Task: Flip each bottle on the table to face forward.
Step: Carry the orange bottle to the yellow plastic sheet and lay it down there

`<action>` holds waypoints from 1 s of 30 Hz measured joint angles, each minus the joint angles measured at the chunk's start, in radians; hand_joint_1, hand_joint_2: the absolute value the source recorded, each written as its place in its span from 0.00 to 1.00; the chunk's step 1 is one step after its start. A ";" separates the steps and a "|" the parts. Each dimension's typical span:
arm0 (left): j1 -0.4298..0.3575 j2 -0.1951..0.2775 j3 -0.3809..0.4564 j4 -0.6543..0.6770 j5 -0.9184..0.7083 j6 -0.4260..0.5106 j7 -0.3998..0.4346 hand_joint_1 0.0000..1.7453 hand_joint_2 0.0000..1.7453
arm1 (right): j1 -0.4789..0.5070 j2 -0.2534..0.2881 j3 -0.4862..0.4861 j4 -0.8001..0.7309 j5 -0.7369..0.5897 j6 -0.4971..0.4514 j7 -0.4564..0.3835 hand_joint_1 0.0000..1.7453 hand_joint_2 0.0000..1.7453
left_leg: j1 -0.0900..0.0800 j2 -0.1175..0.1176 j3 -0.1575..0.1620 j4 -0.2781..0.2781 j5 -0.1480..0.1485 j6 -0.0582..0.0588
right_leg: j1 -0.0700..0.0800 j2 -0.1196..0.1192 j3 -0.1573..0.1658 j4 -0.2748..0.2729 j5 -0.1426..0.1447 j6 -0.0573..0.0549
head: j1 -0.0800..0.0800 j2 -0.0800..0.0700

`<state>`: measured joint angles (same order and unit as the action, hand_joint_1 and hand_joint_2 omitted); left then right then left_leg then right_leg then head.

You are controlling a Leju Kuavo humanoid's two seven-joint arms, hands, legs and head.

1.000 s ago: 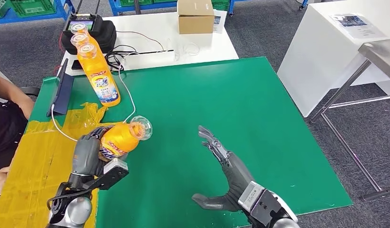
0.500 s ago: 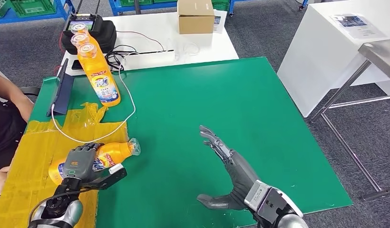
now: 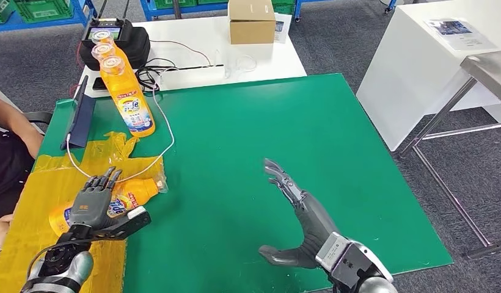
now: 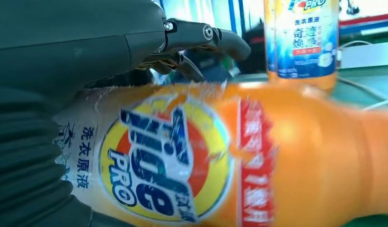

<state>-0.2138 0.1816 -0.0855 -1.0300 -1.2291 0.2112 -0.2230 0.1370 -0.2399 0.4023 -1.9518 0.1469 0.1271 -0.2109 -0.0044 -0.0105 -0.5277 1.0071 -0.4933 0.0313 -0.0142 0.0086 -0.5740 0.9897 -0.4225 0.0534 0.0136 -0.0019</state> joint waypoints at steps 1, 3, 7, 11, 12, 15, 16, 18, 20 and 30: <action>0.008 0.000 0.002 -0.024 0.037 -0.014 -0.016 0.00 0.00 | 0.009 -0.001 -0.009 -0.005 0.003 -0.002 -0.004 0.00 0.00 | 0.000 0.000 0.000 0.000 0.000 0.000 | 0.000 0.000 0.000 0.000 0.000 0.000 | 0.000 0.000; 0.028 -0.003 0.007 -0.071 0.117 -0.035 -0.051 0.00 0.00 | 0.028 -0.003 -0.028 -0.015 0.014 -0.005 -0.011 0.00 0.00 | 0.000 0.001 -0.001 0.000 0.000 0.000 | 0.000 0.000 -0.001 0.000 0.000 0.000 | 0.000 0.000; 0.066 -0.028 0.039 -0.201 0.326 -0.075 -0.117 0.00 0.00 | 0.066 -0.009 -0.076 -0.035 0.102 -0.041 -0.012 0.00 0.00 | -0.001 0.000 -0.002 0.000 0.000 0.000 | -0.001 0.000 -0.001 -0.001 0.000 0.000 | 0.000 0.000; 0.087 -0.057 0.076 -0.322 0.475 -0.142 -0.147 0.00 0.00 | 0.088 -0.012 -0.132 -0.043 0.103 -0.045 0.000 0.00 0.00 | -0.001 0.001 -0.002 0.000 -0.001 0.000 | -0.001 0.000 -0.002 -0.001 0.000 0.000 | 0.000 0.000; 0.090 -0.063 0.084 -0.345 0.501 -0.155 -0.150 0.00 0.00 | 0.092 -0.011 -0.145 -0.043 0.097 -0.043 0.002 0.00 0.00 | -0.001 0.001 -0.002 0.000 -0.001 0.000 | -0.001 0.000 -0.002 -0.001 0.000 0.000 | 0.000 0.000; 0.094 -0.076 0.101 -0.394 0.534 -0.176 -0.153 0.00 0.00 | 0.098 -0.008 -0.174 -0.043 0.088 -0.038 0.004 0.00 0.00 | -0.001 0.001 -0.001 0.000 -0.001 0.000 | -0.001 0.000 -0.002 -0.001 0.000 0.000 | 0.000 0.000; 0.095 -0.078 0.106 -0.405 0.542 -0.184 -0.154 0.00 0.00 | 0.099 -0.007 -0.180 -0.043 0.087 -0.037 0.004 0.00 0.00 | -0.001 0.001 -0.001 0.000 -0.001 0.000 | 0.000 0.000 -0.002 -0.001 0.000 0.000 | 0.000 0.000; 0.100 -0.086 0.117 -0.423 0.609 -0.224 -0.167 0.00 0.00 | 0.102 -0.002 -0.193 -0.043 0.081 -0.037 0.004 0.00 0.00 | 0.000 0.001 -0.001 0.000 0.000 0.000 | 0.000 0.000 -0.002 -0.001 0.000 0.000 | 0.000 0.000; 0.112 -0.101 0.133 -0.449 0.749 -0.299 -0.205 0.00 0.00 | 0.105 0.013 -0.213 -0.043 0.073 -0.037 0.001 0.00 0.00 | 0.000 0.001 -0.001 0.000 0.000 0.000 | 0.000 0.000 -0.002 -0.001 0.000 0.000 | 0.000 0.000; 0.222 -0.130 0.156 -0.585 0.978 -0.555 -0.297 0.00 0.00 | 0.107 0.117 -0.293 -0.043 0.113 -0.029 -0.103 0.00 0.00 | 0.000 0.001 -0.002 0.000 -0.001 0.000 | 0.000 0.000 -0.002 -0.001 0.000 0.000 | 0.000 0.000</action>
<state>0.0084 0.0516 0.0701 -1.6151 -0.2514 -0.3442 -0.5198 0.2444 -0.1226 0.1088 -1.9945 0.2601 0.0984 -0.3143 -0.0049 -0.0095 -0.5294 1.0071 -0.4940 0.0312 -0.0144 0.0090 -0.5760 0.9887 -0.4227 0.0535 0.0137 -0.0019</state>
